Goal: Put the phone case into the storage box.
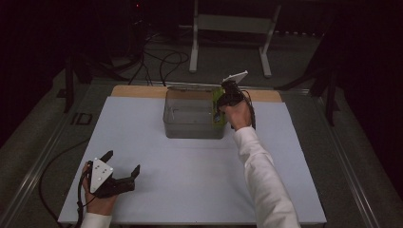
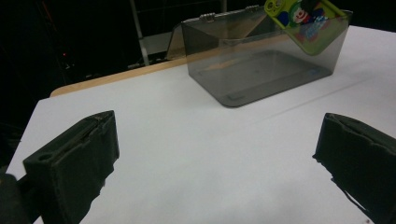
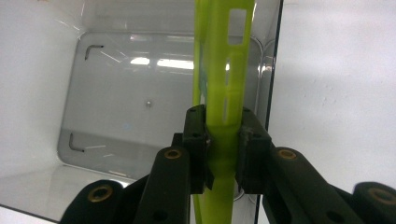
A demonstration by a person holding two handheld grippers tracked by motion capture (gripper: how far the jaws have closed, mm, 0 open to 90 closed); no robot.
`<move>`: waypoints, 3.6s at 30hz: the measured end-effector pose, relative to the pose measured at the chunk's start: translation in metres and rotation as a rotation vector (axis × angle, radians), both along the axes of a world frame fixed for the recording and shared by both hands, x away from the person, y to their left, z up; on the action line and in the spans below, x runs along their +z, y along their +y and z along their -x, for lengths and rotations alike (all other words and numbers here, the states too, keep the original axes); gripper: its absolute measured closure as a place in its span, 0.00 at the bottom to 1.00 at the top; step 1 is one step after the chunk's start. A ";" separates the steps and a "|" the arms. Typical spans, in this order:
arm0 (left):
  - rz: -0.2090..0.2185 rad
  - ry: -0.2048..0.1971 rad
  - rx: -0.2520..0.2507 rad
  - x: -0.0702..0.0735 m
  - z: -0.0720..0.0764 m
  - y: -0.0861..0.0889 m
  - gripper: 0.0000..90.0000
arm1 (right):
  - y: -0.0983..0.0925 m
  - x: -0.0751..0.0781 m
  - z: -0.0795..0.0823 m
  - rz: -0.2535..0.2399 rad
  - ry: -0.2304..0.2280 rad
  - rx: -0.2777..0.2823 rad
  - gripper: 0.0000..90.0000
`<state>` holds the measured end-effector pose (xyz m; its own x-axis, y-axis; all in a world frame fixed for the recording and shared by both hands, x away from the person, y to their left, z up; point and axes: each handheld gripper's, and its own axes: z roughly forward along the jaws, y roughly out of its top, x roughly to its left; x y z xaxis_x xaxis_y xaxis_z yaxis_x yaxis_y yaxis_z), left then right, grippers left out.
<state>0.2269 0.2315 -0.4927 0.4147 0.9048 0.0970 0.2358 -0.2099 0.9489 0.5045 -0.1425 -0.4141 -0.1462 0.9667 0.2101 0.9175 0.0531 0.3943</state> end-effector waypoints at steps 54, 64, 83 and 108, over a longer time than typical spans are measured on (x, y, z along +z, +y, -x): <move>-0.002 -0.001 -0.002 0.000 0.000 0.000 0.00 | 0.006 -0.017 -0.005 0.020 0.042 -0.038 0.86; -0.001 -0.001 -0.001 0.000 0.000 0.000 0.00 | 0.008 -0.022 -0.007 0.036 0.052 -0.040 0.85; 0.000 -0.002 0.000 0.000 0.001 0.000 0.00 | 0.009 -0.025 -0.011 0.018 0.059 -0.065 0.85; 0.001 -0.002 0.001 0.000 0.001 0.000 0.00 | 0.010 -0.027 -0.013 -0.018 0.087 -0.084 0.85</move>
<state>0.2262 0.2315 -0.4927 0.4135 0.9054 0.0966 0.2345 -0.2084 0.9495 0.5175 -0.1321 -0.4416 -0.0450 0.9708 0.2358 0.9493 -0.0320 0.3128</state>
